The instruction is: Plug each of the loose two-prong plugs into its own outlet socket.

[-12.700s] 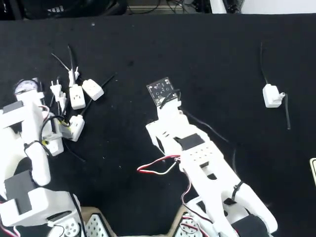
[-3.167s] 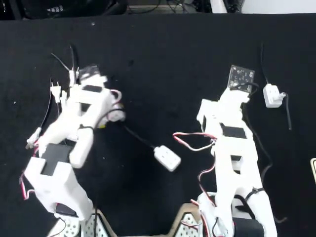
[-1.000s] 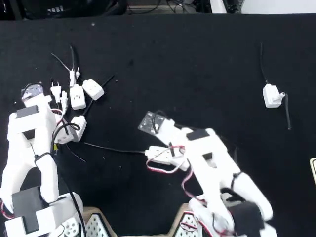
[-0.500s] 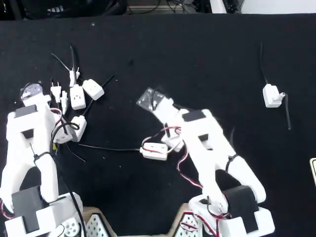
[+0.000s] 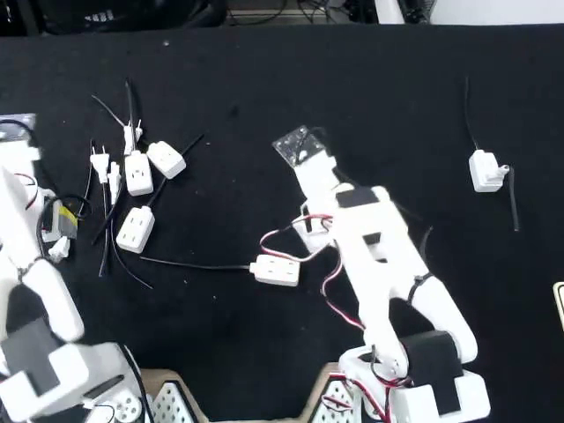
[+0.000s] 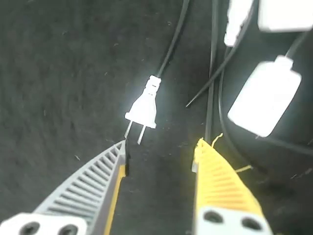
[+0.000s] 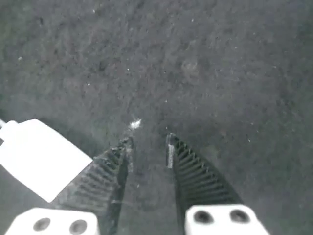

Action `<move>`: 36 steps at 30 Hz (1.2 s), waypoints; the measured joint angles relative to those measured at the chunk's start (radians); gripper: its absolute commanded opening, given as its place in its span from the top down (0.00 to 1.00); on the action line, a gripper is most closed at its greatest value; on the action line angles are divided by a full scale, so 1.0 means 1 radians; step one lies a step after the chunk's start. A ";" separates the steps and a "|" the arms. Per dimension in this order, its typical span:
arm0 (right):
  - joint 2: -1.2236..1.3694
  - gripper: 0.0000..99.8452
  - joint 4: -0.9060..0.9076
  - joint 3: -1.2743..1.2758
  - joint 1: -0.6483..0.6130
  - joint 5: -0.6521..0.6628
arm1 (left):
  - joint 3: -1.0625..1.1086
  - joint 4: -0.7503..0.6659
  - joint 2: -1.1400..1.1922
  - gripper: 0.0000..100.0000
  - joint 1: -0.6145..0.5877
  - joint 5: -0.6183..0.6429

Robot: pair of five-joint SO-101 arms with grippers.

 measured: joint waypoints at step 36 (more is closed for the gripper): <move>0.005 0.89 -0.063 0.051 -0.002 -0.011 | -0.358 0.000 0.606 0.97 -0.052 -0.290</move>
